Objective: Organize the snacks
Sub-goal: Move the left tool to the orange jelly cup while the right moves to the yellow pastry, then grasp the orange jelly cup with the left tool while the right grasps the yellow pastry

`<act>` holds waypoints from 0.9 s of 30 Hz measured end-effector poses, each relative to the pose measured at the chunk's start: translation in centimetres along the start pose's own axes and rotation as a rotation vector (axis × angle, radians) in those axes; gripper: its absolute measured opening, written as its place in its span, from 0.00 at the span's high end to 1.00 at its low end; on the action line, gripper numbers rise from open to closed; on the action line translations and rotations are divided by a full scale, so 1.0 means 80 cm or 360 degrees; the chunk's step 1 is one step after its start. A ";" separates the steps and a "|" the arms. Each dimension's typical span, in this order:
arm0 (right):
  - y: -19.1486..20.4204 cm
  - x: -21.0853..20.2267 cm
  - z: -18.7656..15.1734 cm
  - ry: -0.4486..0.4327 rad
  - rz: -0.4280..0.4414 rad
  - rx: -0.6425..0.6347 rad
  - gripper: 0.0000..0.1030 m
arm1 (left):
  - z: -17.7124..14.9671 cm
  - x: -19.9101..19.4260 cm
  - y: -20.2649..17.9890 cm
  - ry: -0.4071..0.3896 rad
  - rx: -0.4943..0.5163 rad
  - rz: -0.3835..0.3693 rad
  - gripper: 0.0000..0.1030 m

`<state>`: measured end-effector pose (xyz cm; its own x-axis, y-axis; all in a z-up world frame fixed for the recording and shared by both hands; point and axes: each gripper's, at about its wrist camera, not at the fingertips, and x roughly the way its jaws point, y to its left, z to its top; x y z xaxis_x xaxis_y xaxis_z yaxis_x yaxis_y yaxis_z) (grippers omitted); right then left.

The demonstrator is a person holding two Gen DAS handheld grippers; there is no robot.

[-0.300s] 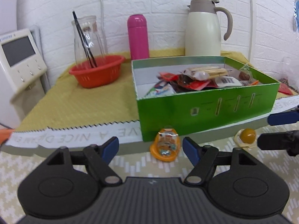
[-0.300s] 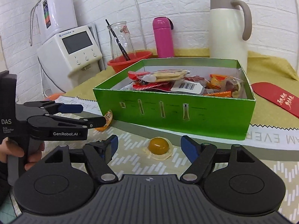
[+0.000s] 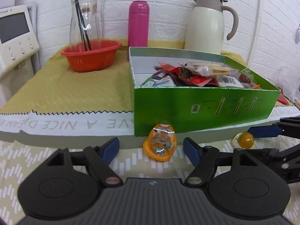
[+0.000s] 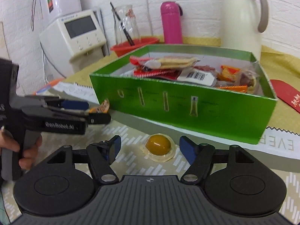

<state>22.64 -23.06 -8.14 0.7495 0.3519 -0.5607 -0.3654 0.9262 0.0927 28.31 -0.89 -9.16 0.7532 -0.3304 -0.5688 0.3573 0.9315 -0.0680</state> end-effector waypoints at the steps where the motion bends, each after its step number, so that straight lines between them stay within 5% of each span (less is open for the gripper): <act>1: 0.002 0.002 -0.001 -0.0002 -0.0005 -0.0033 0.00 | 0.000 0.001 -0.003 0.0004 0.0019 -0.0011 0.28; 6: 0.019 0.006 -0.006 0.0019 -0.0059 -0.0196 0.00 | 0.005 0.012 -0.026 0.0029 0.0142 -0.0033 0.28; 18: 0.017 0.006 -0.004 0.0017 -0.0089 -0.0159 0.00 | 0.004 0.012 -0.033 0.0030 0.0136 -0.0034 0.30; 21: 0.015 0.005 0.001 0.0027 -0.0135 -0.0135 0.27 | 0.004 0.010 -0.037 0.0020 0.0136 -0.0044 0.41; 25: 0.017 0.005 0.003 0.0046 -0.0166 -0.0116 0.34 | 0.003 0.008 -0.041 0.0012 0.0138 -0.0046 0.52; 27: 0.020 0.005 0.003 0.0045 -0.0186 -0.0113 0.36 | 0.003 0.006 -0.042 0.0011 0.0132 -0.0052 0.65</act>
<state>22.45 -21.42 -8.02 0.7738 0.2369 -0.5875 -0.3153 0.9484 -0.0328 27.62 -4.19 -9.05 0.7368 -0.3589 -0.5730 0.4262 0.9044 -0.0184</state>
